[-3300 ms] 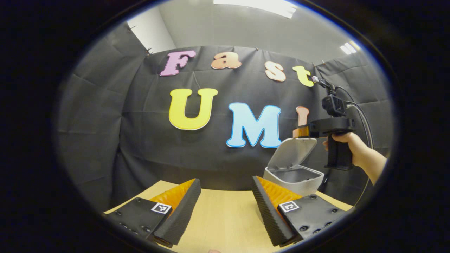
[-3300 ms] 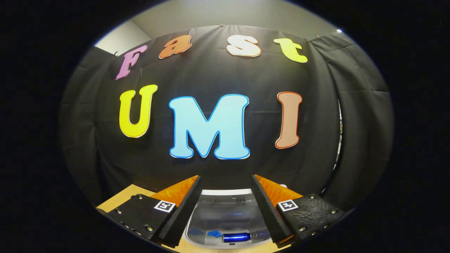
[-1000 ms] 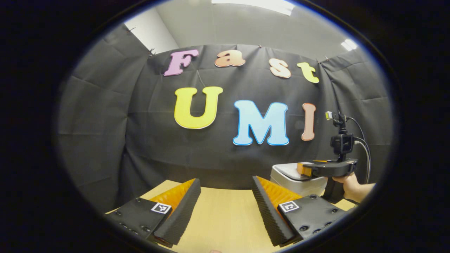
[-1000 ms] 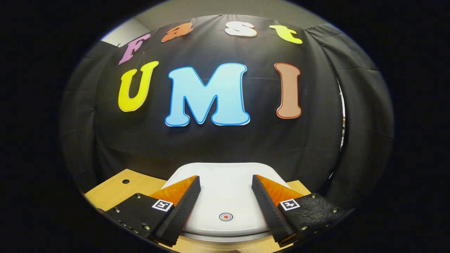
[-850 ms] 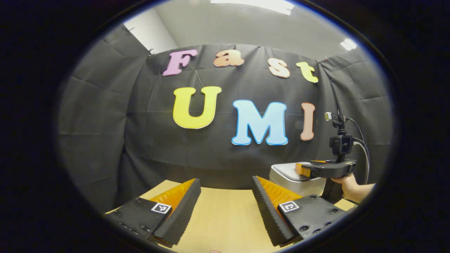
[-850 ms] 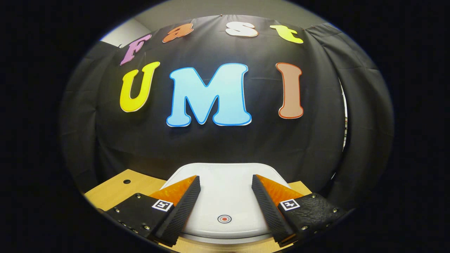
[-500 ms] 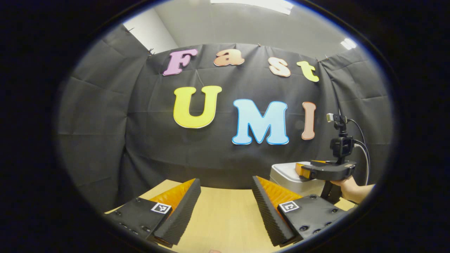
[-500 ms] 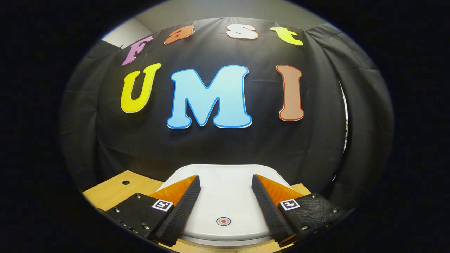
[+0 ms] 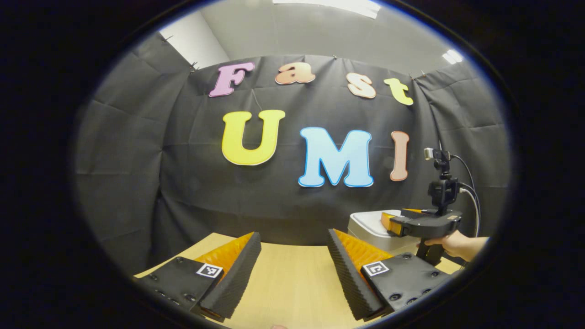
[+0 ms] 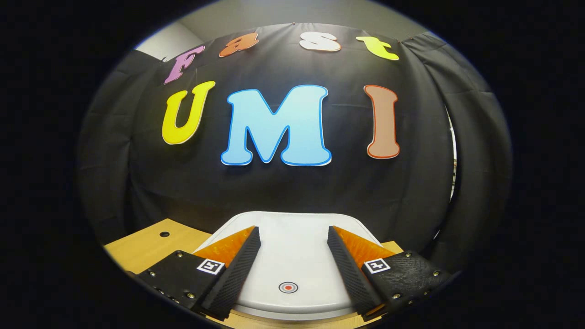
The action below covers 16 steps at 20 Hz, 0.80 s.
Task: Press the lid of the desktop garbage bin to open it, pick up the crumpled paper on the desktop and throw it into the bin, then pick up the pop can on the desktop and drop it into the bin, and finally close the garbage bin lid.
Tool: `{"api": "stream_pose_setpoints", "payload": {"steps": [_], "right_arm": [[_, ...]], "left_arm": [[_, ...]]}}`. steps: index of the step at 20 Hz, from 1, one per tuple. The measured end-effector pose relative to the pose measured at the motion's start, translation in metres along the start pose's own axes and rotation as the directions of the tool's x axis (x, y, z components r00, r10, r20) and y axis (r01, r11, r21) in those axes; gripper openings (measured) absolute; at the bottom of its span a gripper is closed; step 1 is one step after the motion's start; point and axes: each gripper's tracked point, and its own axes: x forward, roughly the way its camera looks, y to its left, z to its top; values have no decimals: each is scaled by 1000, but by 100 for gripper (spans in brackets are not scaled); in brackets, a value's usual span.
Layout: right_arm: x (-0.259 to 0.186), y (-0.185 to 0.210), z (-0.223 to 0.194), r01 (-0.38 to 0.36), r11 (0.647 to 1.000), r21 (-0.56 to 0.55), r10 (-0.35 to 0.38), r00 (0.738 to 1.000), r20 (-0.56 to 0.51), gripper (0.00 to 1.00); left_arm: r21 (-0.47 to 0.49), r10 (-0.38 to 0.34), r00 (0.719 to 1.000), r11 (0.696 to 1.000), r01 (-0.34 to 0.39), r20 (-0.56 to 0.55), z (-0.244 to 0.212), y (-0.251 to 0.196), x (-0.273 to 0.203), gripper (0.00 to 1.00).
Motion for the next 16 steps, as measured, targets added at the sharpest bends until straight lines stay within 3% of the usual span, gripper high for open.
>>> {"api": "stream_pose_setpoints", "payload": {"steps": [16], "right_arm": [[2, -2, 1, 63, 997, 39, -64, 998, 15, 95]], "left_arm": [[4, 19, 999, 1000, -19, 38, 15, -3, -19, 95]]}}
